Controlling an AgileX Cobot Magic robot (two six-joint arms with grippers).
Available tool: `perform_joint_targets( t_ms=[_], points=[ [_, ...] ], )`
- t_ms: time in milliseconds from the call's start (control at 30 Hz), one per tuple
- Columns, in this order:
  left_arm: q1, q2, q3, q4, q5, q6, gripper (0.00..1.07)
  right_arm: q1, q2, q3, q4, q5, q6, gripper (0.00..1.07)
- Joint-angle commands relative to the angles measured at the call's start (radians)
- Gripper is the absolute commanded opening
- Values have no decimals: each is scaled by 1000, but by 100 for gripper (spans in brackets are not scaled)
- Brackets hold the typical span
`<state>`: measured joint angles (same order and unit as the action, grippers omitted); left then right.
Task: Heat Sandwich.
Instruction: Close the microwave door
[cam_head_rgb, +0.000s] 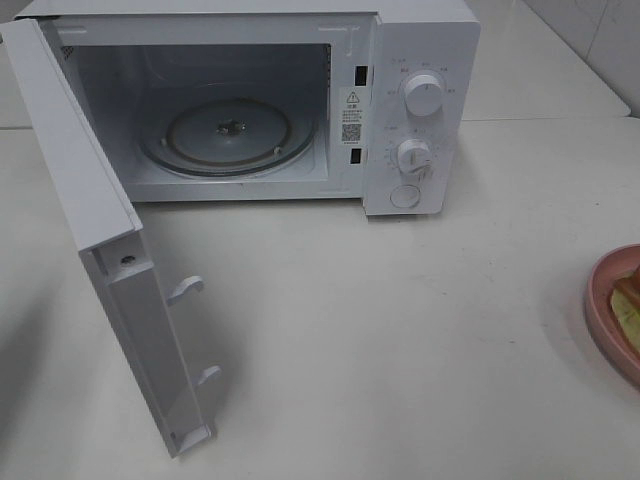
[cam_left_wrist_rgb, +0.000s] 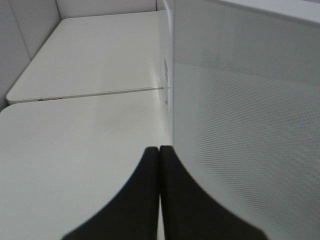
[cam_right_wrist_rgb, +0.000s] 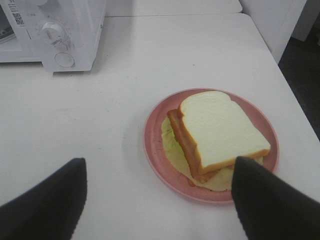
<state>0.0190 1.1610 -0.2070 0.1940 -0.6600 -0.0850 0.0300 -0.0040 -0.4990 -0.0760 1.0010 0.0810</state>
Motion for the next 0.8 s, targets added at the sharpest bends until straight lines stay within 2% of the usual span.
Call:
perform_joint_targets(
  t_ms=[33,100,267,367,400,500,600,633,700,800],
  points=[
    [-6,57,-9,126,-121,-71,0,-7,-27,1,2,-5,-9,76],
    [-6,107,-9,216,-216,-95,0,-7,-27,1,2,-5,-9,76],
    [-6,182,-26,324,-311,-117,0,-7,-27,1,2,-5,-9,76],
    [-6,204,-36,338,-324,-127,0,-7,-27,1,2,-5,-9,76],
    [-8,211,-39,340,-332,-153,0,-7,-27,1,2,-5,-9,76],
    [-29,211,-41,331,-333,-160,0,-7,-27,1,2,-5,-9,76],
    [-106,211,-41,269,-321,-112,0,-7,-27,1,2,-5,-9,76],
    [-106,211,-41,269,-321,-112,0,-7,-27,1,2,-5,-9,76],
    [-157,211,-41,197,-319,-87,0,-7,-27,1,2,-5,-9,76],
    [-187,211,-41,154,-317,-73,0,-7,-27,1,2,-5,-9,76]
  ],
)
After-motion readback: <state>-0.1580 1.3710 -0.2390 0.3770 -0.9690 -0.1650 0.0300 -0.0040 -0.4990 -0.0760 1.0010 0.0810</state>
